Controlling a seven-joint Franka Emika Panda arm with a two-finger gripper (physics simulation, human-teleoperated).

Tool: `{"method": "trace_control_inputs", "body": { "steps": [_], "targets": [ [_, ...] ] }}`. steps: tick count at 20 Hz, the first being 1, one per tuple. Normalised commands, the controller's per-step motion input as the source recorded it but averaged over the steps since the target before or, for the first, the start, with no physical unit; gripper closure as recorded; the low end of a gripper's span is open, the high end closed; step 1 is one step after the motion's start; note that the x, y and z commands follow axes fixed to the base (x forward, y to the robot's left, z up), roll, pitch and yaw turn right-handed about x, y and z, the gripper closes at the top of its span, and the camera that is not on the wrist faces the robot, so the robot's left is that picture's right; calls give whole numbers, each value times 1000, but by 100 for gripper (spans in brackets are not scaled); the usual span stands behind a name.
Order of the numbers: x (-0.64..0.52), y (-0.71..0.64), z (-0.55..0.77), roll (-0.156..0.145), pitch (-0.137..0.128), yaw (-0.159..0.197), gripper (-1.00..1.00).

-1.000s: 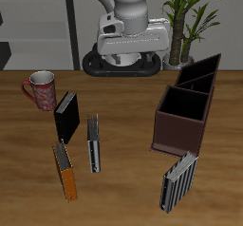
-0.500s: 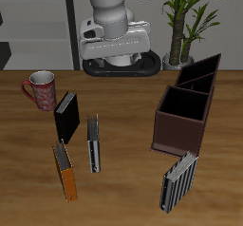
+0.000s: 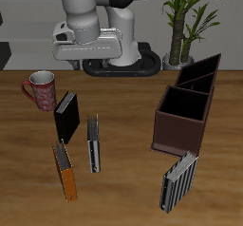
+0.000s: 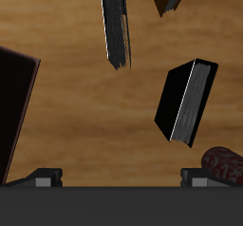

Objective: Place the red mug into the left desk caddy's right compartment

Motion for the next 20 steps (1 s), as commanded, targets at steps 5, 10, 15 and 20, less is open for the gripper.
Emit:
{"method": "trace_control_inputs", "body": {
  "steps": [5,10,15,20],
  "targets": [
    [-349,-349,-191,-21,-40,1,-100],
    [-319,-421,-187,2,-44,-20,-100],
    [-119,-428,-70,-62,-36,-42,-100],
    [-155,-364,-77,-1,-21,-28,-100]
  ]
}}
